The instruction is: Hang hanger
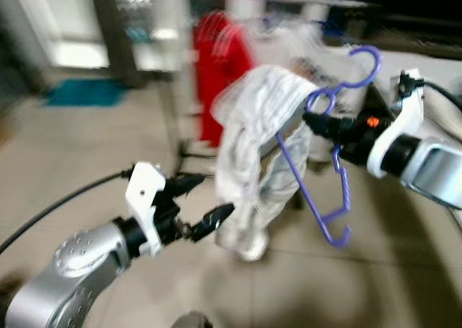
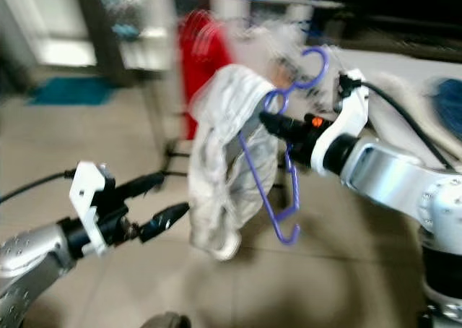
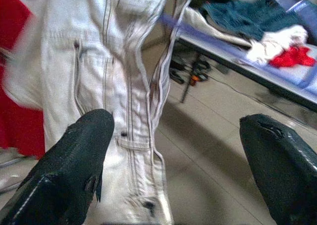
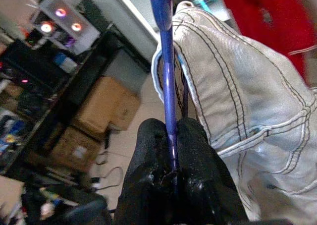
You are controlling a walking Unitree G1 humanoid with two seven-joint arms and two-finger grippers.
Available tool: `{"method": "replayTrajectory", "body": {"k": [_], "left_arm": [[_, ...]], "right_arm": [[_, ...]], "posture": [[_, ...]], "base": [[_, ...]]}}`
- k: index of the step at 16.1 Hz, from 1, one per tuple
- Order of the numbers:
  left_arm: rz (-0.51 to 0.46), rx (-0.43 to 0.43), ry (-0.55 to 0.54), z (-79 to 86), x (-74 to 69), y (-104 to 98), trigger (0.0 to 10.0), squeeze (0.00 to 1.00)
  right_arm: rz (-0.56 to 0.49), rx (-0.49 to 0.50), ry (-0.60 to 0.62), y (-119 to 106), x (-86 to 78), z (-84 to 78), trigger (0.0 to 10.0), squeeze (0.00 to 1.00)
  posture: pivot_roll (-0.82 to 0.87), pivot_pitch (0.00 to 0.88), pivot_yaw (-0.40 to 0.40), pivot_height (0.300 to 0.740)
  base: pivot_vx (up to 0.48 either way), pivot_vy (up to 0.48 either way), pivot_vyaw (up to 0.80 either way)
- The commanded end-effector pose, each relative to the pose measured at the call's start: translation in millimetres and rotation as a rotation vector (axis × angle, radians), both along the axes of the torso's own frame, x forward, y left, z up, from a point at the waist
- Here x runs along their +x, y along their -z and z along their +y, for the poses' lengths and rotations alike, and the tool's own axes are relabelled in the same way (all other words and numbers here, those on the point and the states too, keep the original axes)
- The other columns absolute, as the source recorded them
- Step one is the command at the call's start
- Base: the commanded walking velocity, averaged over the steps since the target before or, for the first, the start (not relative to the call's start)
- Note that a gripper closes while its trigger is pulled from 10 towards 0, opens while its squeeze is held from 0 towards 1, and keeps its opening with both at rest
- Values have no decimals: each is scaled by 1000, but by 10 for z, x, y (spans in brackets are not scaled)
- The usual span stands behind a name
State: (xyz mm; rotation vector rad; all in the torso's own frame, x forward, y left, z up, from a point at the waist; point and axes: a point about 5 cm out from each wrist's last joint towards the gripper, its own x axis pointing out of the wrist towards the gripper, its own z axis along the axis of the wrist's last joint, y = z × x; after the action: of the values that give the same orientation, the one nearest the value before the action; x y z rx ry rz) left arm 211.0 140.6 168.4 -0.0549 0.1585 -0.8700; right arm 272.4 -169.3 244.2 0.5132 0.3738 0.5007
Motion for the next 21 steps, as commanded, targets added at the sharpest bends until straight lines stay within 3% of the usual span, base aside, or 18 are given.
{"method": "replayTrajectory", "body": {"k": [1, 4, 5, 6, 10, 13, 16, 21], "left_arm": [[-28, 13, 3, 2, 58, -39, 10000, 1000], [-61, 36, 8, -5, 202, -41, 10000, 1000], [-97, 83, -5, 11, 304, -42, 10000, 800], [-114, 90, -38, 44, 357, -91, 10000, 31], [-150, 148, -323, 339, 651, -65, 10000, 0], [-167, 89, -339, 75, 729, -38, 10000, 0], [-121, 61, -408, 2, 714, 166, 10000, 0], [-120, 82, -455, -59, 781, 232, 10000, 0]], "right_arm": [[-78, 28, 6, -67, 38, 45, 10000, 0], [-117, 25, -11, 45, 110, 122, 10000, 0], [-157, -37, -10, 179, 147, 122, 10000, 0], [-177, -32, 13, 204, 170, 103, 10000, 0], [-285, -132, 45, 351, 190, 161, 10000, 0], [-272, -182, 170, 601, 218, 113, 10000, 0], [-211, -211, 310, 844, 188, 46, 10000, 0], [-183, -217, 340, 952, 118, 74, 10000, 0]], "posture": [[18, 0, -27, 740], [-6, 9, -13, 740], [15, 2, -24, 740], [18, 3, -27, 740], [6, 0, -30, 740], [25, 0, -10, 740], [6, 0, 11, 740], [-19, 0, 23, 740]], "base": [[0, 0, 800], [0, 0, 800], [0, 0, 800], [0, 0, 0], [0, 0, 0], [0, 0, 0], [0, 0, 0], [0, -52, -219]]}}
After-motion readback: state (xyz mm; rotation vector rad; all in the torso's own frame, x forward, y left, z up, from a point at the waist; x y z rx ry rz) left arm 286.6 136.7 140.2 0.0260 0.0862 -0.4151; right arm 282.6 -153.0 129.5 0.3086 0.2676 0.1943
